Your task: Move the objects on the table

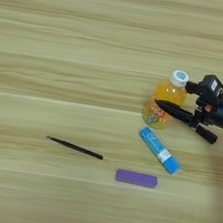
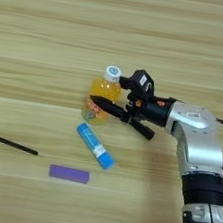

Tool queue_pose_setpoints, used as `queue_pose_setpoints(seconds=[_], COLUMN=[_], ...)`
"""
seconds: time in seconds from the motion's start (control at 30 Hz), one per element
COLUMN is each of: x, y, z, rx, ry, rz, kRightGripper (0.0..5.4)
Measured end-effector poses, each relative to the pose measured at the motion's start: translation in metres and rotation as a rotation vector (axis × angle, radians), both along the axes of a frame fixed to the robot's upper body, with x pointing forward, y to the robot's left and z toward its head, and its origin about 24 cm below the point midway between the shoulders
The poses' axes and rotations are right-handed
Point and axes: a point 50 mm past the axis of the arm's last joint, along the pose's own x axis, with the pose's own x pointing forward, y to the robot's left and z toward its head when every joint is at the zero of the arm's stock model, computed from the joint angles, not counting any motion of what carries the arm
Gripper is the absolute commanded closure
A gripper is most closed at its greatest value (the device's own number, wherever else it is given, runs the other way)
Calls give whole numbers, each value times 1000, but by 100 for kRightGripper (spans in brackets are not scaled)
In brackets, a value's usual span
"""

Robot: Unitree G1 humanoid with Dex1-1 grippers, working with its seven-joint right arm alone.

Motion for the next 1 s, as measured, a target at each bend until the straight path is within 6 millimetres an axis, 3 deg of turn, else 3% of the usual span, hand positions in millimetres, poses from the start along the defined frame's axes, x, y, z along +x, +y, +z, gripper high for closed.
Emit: queue_pose_setpoints(seconds=[0.37, 0.67, 1.0], x=[3, 5, -3], y=[17, 57, 88], z=[10, 27, 28], rx=[30, 64, 79], ry=[-25, -72, -59], rz=[45, 175, 297], kRightGripper=[178, 178, 178])
